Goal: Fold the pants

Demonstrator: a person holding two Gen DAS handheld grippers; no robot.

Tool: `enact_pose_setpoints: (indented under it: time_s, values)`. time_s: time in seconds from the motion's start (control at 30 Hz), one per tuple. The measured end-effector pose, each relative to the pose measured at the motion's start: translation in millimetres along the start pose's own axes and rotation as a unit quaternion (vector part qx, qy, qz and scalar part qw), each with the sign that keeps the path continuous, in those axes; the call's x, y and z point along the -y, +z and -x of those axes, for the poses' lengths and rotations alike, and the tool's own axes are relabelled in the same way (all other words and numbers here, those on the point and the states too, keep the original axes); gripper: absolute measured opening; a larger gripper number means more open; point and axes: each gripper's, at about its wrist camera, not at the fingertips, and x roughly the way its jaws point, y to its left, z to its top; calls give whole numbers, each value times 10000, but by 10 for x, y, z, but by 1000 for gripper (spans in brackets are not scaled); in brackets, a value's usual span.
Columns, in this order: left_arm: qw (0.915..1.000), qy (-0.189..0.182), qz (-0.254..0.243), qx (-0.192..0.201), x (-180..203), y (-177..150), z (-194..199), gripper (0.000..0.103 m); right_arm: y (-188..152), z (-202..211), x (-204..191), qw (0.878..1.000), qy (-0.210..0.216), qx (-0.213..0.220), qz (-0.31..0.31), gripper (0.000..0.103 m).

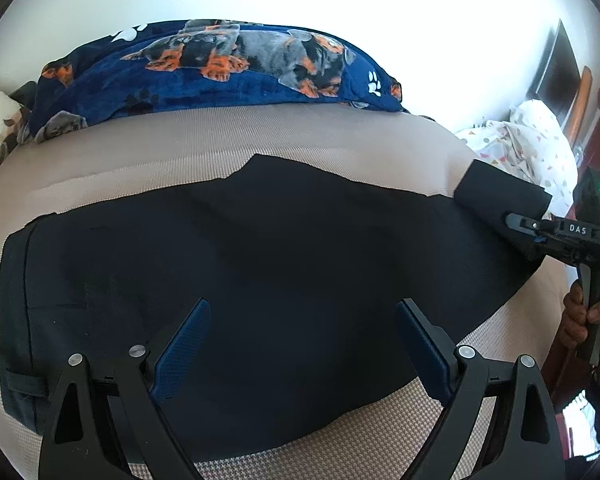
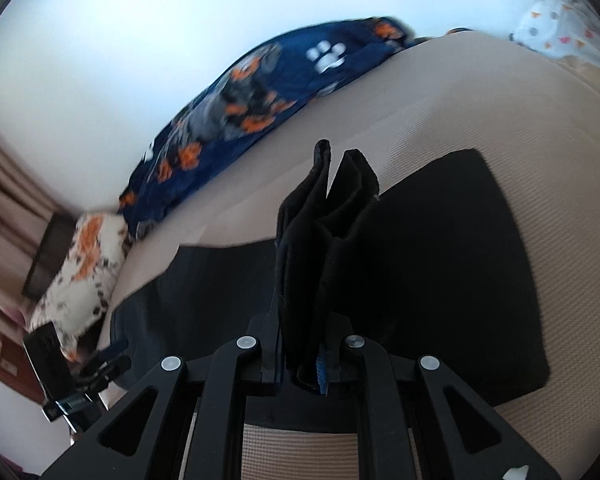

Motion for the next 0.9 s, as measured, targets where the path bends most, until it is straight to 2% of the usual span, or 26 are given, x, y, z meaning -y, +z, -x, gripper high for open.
enact_pose_setpoints:
  time_s: [0.3, 0.9]
  values:
    - [9998, -75, 195, -59, -89, -17, -25, 93, -206, -239, -370, 9982, -35, -276, 536, 12]
    - [9994, -81, 234, -231, -102, -59, -92, 93, -437, -480, -693, 9908, -224, -534, 1220, 13]
